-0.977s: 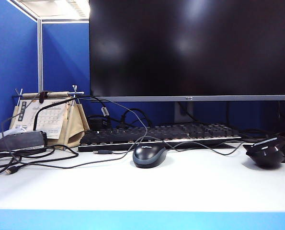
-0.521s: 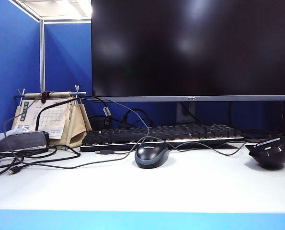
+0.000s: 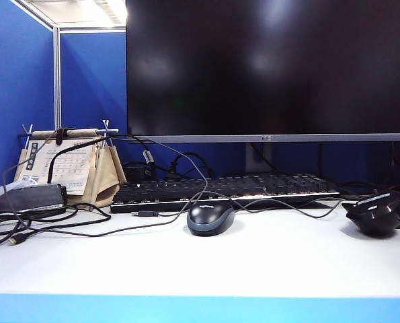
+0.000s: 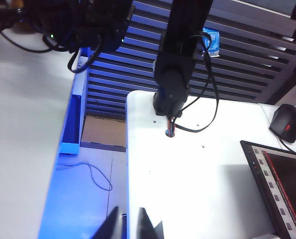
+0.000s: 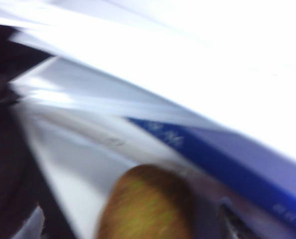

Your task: Pick up the kiwi and place it near the upside-down mouse.

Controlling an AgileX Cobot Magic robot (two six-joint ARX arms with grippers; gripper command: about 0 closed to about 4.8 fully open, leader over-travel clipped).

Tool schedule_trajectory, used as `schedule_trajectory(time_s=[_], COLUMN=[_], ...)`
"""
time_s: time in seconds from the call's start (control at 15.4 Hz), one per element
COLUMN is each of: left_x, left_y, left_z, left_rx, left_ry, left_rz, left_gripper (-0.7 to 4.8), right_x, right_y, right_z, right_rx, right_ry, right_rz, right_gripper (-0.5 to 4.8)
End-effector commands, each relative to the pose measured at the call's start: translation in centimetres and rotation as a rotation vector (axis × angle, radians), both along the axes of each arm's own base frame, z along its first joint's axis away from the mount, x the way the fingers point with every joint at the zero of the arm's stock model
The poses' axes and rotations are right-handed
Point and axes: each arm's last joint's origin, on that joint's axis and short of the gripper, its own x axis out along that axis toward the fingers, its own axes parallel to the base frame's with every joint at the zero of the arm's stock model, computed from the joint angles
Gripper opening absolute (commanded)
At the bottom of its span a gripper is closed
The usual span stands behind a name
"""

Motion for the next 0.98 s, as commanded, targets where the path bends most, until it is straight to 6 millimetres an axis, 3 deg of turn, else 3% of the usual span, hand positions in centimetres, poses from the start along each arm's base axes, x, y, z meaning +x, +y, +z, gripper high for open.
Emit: schedule_trajectory(time_s=[0.07, 0.2, 0.39, 0.46, 0.65, 0.85, 0.98], left_x=[0.0, 0.0, 0.1, 0.1, 0.1, 0.1, 0.1], left_y=[-0.1, -0.1, -0.1, -0.1, -0.1, -0.1, -0.1], left_z=[0.3, 0.3, 0.4, 0.3, 0.3, 0.3, 0.3], left_rx=[-0.022, -0.024, -0.023, -0.020, -0.015, -0.014, -0.014], left_ry=[-0.017, -0.020, -0.022, -0.026, -0.025, -0.023, -0.023], left_rz=[-0.005, -0.004, -0.001, 0.005, 0.013, 0.017, 0.017], left_gripper=[0.57, 0.57, 0.57, 0.57, 0.57, 0.57, 0.57], right_x=[0.8, 1.4, 1.5, 1.7, 2.2, 3.4, 4.1], right_y=[-1.4, -2.6, -2.5, -2.5, -2.6, -2.8, -2.8], right_z=[0.1, -1.4, -2.5, -2.9, -2.5, -1.9, -1.5], right_rx=[0.011, 0.140, 0.177, 0.193, 0.183, 0.180, 0.171], right_ry=[-0.007, 0.049, 0.042, 0.029, -0.014, -0.020, -0.020], right_rz=[-0.020, -0.061, -0.056, -0.014, 0.002, 0.100, 0.195], right_gripper=[4.79, 4.79, 4.79, 4.22, 3.77, 2.44, 2.42])
